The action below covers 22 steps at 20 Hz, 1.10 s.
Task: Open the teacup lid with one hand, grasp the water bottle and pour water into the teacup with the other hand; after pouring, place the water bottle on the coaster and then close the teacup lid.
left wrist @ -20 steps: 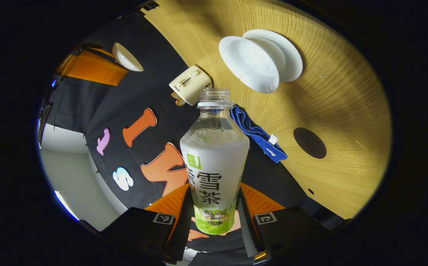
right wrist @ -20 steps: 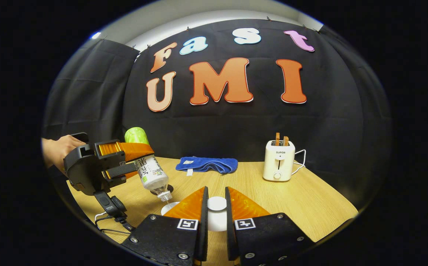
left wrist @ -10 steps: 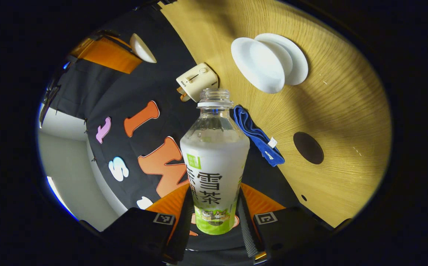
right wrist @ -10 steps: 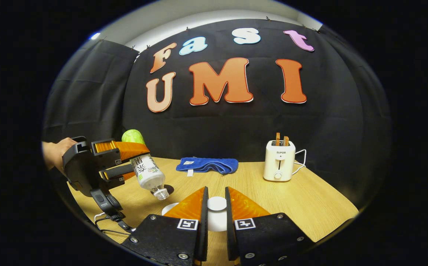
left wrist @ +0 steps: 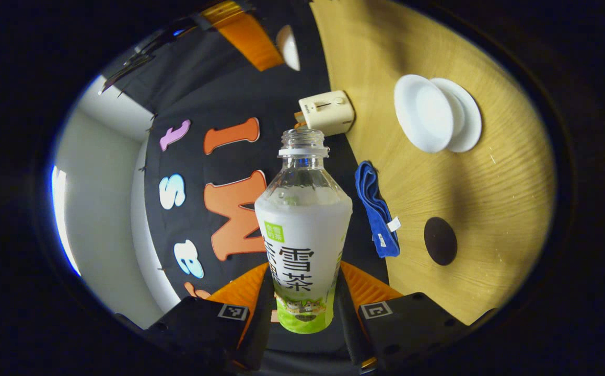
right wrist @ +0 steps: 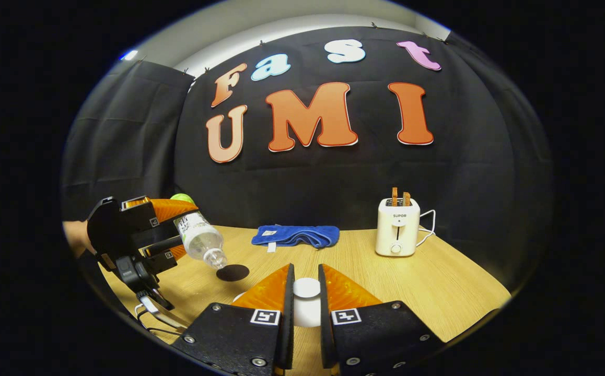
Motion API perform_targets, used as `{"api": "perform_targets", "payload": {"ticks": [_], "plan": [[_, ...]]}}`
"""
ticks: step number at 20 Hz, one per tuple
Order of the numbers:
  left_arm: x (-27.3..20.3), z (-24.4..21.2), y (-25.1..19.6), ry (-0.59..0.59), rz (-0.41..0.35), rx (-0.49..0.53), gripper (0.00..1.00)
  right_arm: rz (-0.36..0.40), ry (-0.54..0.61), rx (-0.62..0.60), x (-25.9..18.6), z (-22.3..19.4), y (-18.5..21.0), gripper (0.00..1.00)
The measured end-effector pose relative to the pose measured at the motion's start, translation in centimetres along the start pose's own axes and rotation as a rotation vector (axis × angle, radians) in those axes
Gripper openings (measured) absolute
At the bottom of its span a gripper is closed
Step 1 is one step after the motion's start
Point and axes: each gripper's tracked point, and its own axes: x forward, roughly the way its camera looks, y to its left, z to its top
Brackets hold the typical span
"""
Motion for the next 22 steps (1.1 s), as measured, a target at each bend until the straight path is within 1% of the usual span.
{"api": "perform_targets", "payload": {"ticks": [1,2,6,7,8,9,10,11,12,15,16,21,22], "plan": [[0.0,-0.1,0.5,-0.003,0.020,-0.069,0.60,0.001,-0.001,0.002,0.1,0.0,0.0,0.22],[0.0,-0.2,0.9,0.003,0.042,-0.131,0.63,0.002,-0.001,0.002,0.1,0.0,0.2,0.22],[0.0,-1.6,2.3,0.029,0.119,-0.386,0.63,0.008,0.001,0.002,0.3,0.0,0.6,0.22],[0.2,-2.2,2.5,0.039,0.127,-0.462,0.63,0.008,0.001,0.002,0.3,0.0,0.6,0.22],[0.2,-2.9,2.4,0.053,0.127,-0.549,0.60,0.009,0.001,0.002,0.3,-0.1,0.7,0.22],[0.5,-3.4,1.9,0.073,0.114,-0.633,0.60,0.012,0.000,0.004,0.4,-0.1,0.8,0.22],[0.9,-4.0,1.8,0.091,0.116,-0.711,0.60,0.016,-0.001,0.006,0.4,0.0,1.0,0.22],[1.3,-4.6,1.7,0.105,0.115,-0.782,0.63,0.021,-0.003,0.008,0.5,0.0,1.1,0.22],[1.6,-5.0,1.7,0.119,0.129,-0.850,0.63,0.024,-0.004,0.008,0.4,0.0,1.3,0.22],[1.4,-5.6,1.9,0.126,0.169,-0.998,0.60,0.026,0.004,-0.008,0.5,-0.4,1.4,0.22],[1.6,-5.9,1.7,0.135,0.177,-1.060,0.63,0.028,0.008,-0.012,0.6,-0.6,1.5,0.22],[3.1,-6.3,0.7,0.156,0.119,-1.420,0.63,0.035,0.025,-0.015,0.9,-1.4,1.7,0.22],[3.5,-6.5,0.4,0.164,0.114,-1.484,0.61,0.037,0.031,-0.016,1.1,-1.6,1.8,0.22]]}}
